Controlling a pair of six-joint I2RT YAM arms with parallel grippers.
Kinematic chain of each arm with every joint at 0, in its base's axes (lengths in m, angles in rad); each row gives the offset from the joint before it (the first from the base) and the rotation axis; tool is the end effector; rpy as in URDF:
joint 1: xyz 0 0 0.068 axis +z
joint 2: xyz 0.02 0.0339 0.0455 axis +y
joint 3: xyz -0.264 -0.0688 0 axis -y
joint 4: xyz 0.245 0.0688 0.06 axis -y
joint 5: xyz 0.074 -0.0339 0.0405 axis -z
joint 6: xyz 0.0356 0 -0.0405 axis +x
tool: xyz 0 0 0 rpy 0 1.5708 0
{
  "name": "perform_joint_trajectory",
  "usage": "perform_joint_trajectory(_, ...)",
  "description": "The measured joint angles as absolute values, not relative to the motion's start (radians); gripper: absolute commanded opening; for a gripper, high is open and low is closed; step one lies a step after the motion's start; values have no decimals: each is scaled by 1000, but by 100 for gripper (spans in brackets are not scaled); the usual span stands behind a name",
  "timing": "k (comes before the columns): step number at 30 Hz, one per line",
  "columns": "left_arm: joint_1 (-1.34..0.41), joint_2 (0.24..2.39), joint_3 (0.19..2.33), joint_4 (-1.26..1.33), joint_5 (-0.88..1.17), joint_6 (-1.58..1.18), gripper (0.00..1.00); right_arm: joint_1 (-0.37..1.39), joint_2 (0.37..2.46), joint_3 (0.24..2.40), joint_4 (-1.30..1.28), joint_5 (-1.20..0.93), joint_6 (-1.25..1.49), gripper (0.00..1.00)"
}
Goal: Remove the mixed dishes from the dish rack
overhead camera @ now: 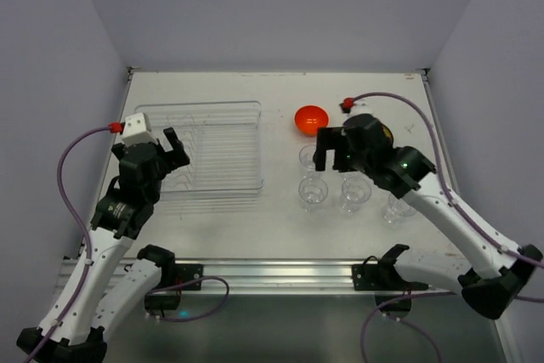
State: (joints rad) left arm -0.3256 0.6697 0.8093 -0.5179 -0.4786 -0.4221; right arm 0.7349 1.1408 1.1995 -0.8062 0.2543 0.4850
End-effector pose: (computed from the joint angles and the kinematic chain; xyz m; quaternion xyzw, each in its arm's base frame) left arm 0.1430 -0.0310 0.3319 -0.1717 0.7965 -0.0167 0.5795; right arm 0.1770 0.1479 0.3540 -0.0629 0.9083 0.1321 0.3919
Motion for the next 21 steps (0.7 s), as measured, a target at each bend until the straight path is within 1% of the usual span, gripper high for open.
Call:
perform_joint_trajectory(2,-312,682,810,-516,-462,-422,100,604,1040,1173,-767,277,463,99)
perform_joint_trajectory(4,-293,694,811,-516,-453,-422,100,527,952,1160,-753,366,437,99)
perform_joint_trajectory(7,-257,687,812,-516,-440,-422,100,522,823,1148,-744,466,395,99)
perform_joint_trajectory(12,-253,622,817,-517,-426,-404,100,524,593,1085,-749,567,340,99)
perform_joint_trajectory(17,-251,565,834,-521,-403,-400,100,524,403,1045,-782,566,319,99)
perform_joint_trajectory(21,-251,517,847,-553,-400,-390,100,524,313,1048,-823,570,316,99)
